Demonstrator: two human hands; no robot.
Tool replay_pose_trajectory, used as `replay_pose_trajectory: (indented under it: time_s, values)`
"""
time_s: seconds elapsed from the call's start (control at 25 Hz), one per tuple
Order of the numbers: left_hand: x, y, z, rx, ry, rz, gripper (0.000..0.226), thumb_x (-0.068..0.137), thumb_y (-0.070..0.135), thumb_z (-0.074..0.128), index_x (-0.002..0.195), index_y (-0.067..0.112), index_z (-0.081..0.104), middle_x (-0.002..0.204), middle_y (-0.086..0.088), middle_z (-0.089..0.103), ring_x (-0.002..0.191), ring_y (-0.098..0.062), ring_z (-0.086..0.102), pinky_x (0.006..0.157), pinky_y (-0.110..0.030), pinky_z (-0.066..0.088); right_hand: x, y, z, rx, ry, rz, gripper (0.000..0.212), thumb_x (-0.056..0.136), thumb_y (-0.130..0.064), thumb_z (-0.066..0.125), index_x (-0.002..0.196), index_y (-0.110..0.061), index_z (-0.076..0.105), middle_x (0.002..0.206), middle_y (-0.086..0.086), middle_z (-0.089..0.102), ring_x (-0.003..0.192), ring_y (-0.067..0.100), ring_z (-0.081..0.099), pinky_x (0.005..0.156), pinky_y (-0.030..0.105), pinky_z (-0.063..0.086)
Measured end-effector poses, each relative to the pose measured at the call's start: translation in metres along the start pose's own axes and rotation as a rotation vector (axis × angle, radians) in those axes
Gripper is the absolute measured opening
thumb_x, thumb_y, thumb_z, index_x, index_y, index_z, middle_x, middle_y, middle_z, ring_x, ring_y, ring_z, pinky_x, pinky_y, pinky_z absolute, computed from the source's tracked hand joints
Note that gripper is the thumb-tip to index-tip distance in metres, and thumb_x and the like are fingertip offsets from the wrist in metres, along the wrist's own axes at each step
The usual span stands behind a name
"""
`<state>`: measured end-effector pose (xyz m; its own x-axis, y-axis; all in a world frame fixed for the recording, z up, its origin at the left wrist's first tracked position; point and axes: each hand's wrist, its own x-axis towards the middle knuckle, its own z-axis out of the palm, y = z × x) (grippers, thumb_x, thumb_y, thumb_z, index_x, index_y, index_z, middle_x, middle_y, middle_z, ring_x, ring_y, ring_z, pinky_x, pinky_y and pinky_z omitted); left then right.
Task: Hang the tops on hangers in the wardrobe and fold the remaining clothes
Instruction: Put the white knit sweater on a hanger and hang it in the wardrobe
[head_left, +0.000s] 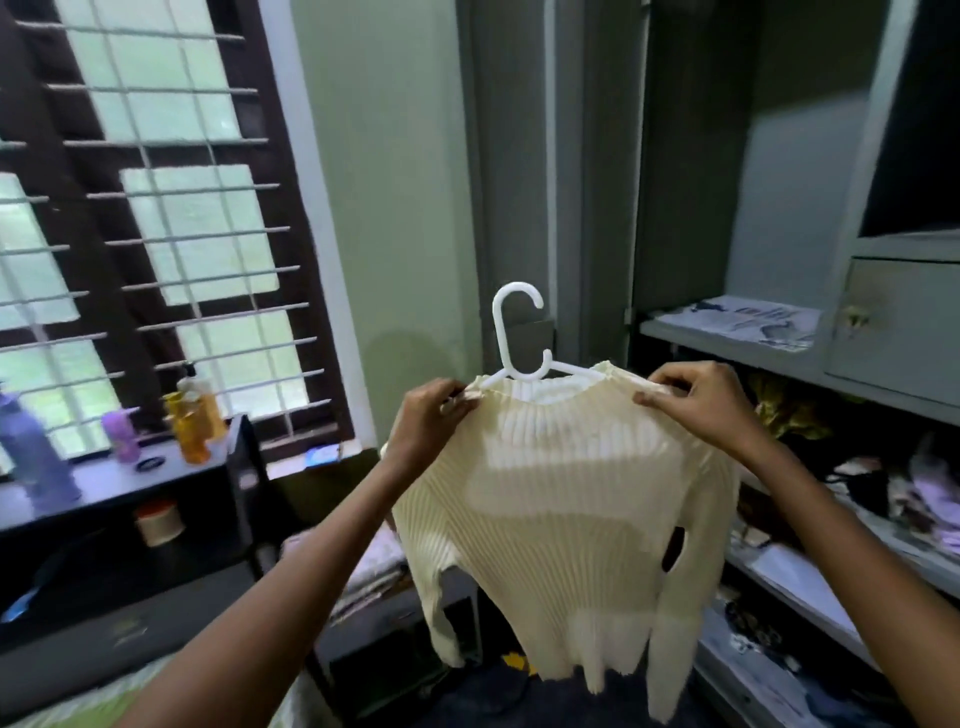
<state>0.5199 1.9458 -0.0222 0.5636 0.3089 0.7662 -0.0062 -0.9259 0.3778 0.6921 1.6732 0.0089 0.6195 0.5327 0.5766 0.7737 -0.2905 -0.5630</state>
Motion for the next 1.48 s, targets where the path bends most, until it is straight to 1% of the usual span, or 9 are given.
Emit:
replay_pose_trajectory:
  time_s: [0.2,0.32,0.56,0.68,0.76,0.84,1.0,1.24,1.48]
  values:
    - [0.081,-0.022,0.094,-0.161,-0.059,0.100,0.017,0.079,0.018,0.072,0.085,0.002,0.070,0.070,-0.001,0.060,0.064,-0.014,0.054,0.058,-0.020,0.036,0.040,0.045,-0.015,-0.170,0.151,0.175,0.013,0.072,-0.031,0.078,0.074,-0.021,0.071,0.075,0.000,0.068,0.073,0.018,0.061,0.067,0.032,0.046]
    - [0.124,-0.026,0.146,-0.242,-0.077,0.200,0.014,0.081,0.016,0.072,0.089,0.005,0.070,0.073,0.004,0.058,0.066,-0.010,0.052,0.062,-0.019,0.035,0.055,0.066,-0.028,-0.276,0.248,0.280,0.023,0.070,-0.038,0.079,0.070,-0.018,0.068,0.070,0.000,0.065,0.070,0.018,0.058,0.061,0.029,0.039]
    - [0.215,-0.005,0.246,-0.348,-0.148,0.442,0.021,0.085,0.017,0.066,0.102,0.005,0.071,0.083,-0.009,0.069,0.074,-0.028,0.065,0.060,-0.023,0.038,0.070,0.080,-0.070,-0.430,0.343,0.479,0.017,0.072,-0.034,0.077,0.065,-0.031,0.063,0.073,-0.001,0.070,0.074,0.020,0.064,0.071,0.035,0.049]
    - [0.244,0.030,0.282,-0.488,-0.160,0.557,0.019,0.083,0.015,0.065,0.096,0.003,0.072,0.082,-0.011,0.070,0.073,-0.028,0.066,0.060,-0.021,0.034,0.056,0.073,-0.100,-0.489,0.364,0.516,0.015,0.078,-0.020,0.073,0.075,-0.032,0.064,0.080,0.000,0.071,0.081,0.024,0.066,0.078,0.039,0.049]
    - [0.264,0.062,0.306,-0.578,-0.202,0.601,0.018,0.082,0.011,0.065,0.097,0.003,0.071,0.084,-0.011,0.071,0.074,-0.026,0.066,0.060,-0.018,0.032,0.047,0.070,-0.116,-0.607,0.437,0.534,0.004,0.083,-0.021,0.069,0.086,-0.024,0.067,0.083,0.001,0.070,0.084,0.026,0.064,0.077,0.038,0.047]
    - [0.283,0.097,0.326,-0.649,-0.235,0.643,0.021,0.083,0.014,0.063,0.099,0.003,0.071,0.083,-0.011,0.070,0.074,-0.026,0.065,0.062,-0.020,0.034,0.040,0.064,-0.132,-0.740,0.548,0.553,0.011,0.084,-0.027,0.067,0.091,-0.019,0.068,0.087,0.003,0.070,0.085,0.027,0.064,0.077,0.038,0.048]
    - [0.316,0.168,0.356,-0.786,-0.232,0.764,0.019,0.086,0.014,0.059,0.093,-0.001,0.070,0.074,-0.014,0.064,0.067,-0.026,0.060,0.058,-0.019,0.028,0.043,0.041,-0.165,-0.926,0.760,0.523,0.020,0.078,-0.032,0.073,0.087,-0.015,0.071,0.086,0.008,0.073,0.083,0.029,0.066,0.072,0.038,0.049]
    - [0.342,0.254,0.389,-0.950,-0.315,0.837,0.021,0.093,0.014,0.055,0.097,-0.002,0.067,0.076,-0.016,0.058,0.071,-0.025,0.053,0.063,-0.027,0.035,0.056,0.023,-0.195,-1.276,0.800,0.554,0.022,0.081,-0.036,0.068,0.093,-0.018,0.072,0.089,0.014,0.072,0.086,0.037,0.065,0.071,0.039,0.046]
    - [0.379,0.306,0.412,-1.032,-0.362,0.892,0.023,0.094,0.013,0.055,0.109,0.000,0.066,0.089,-0.015,0.065,0.081,-0.024,0.059,0.074,-0.036,0.048,0.078,0.017,-0.222,-1.175,0.861,0.583,0.011,0.075,-0.027,0.075,0.081,-0.018,0.074,0.080,0.009,0.072,0.081,0.030,0.066,0.073,0.038,0.051]
